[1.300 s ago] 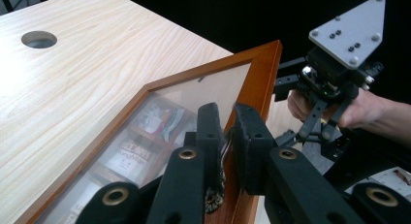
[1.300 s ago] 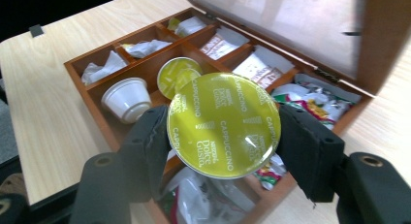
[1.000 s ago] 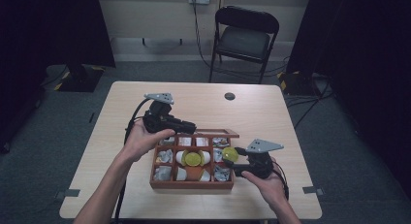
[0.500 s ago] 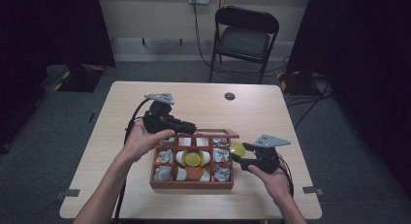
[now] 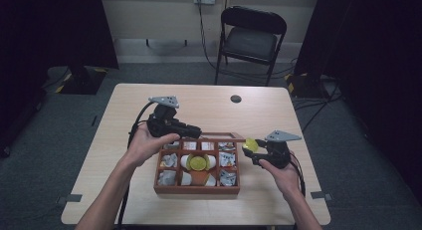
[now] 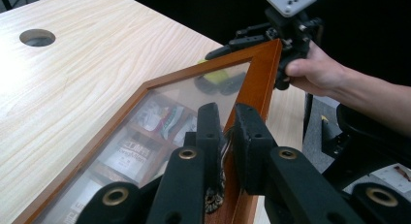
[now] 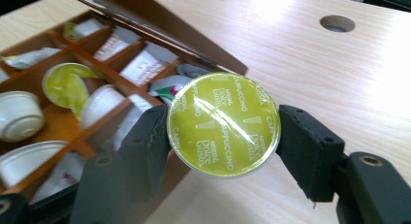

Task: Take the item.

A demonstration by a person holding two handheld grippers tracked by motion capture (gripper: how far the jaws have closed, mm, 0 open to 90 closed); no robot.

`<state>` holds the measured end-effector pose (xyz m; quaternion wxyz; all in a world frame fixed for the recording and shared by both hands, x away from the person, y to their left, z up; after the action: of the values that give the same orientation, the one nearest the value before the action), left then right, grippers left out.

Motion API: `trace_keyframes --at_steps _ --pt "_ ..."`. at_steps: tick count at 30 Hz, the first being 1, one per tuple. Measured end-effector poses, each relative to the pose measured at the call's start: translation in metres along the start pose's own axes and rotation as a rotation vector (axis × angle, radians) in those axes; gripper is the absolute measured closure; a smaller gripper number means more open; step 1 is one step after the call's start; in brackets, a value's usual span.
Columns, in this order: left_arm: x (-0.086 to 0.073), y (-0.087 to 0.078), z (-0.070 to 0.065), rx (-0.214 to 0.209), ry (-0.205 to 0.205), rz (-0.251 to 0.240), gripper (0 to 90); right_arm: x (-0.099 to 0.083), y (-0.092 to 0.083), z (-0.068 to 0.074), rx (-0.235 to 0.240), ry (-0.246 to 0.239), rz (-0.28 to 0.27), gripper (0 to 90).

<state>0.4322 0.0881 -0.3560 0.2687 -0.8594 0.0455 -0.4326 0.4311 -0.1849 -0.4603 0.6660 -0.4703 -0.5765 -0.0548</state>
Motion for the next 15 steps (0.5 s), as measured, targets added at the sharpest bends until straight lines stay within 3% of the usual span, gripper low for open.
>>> trace_keyframes --at_steps 5,6,15 --pt "0.0 0.0 0.0 0.001 0.003 0.001 81.7 -0.006 0.007 -0.013 -0.02 0.02 0.019 37.0" --pt "0.0 0.001 -0.001 0.001 0.001 0.001 81.7 -0.012 0.014 -0.02 -0.03 0.046 0.033 37.0" --pt "0.0 0.0 -0.001 0.004 -0.013 0.004 81.6 -0.026 0.027 -0.031 -0.05 0.064 0.077 37.0"
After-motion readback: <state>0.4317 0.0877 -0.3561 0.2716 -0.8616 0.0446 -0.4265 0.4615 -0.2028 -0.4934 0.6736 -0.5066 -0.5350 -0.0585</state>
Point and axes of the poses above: each handheld gripper's, and its own axes: y roughly forward along the jaws, x roughly out of its top, z roughly to its left, the point moved 6 cm from there along y, roughly forward along the jaws, and after that the axes turned 12 degrees about -y, right-handed, at the moved point
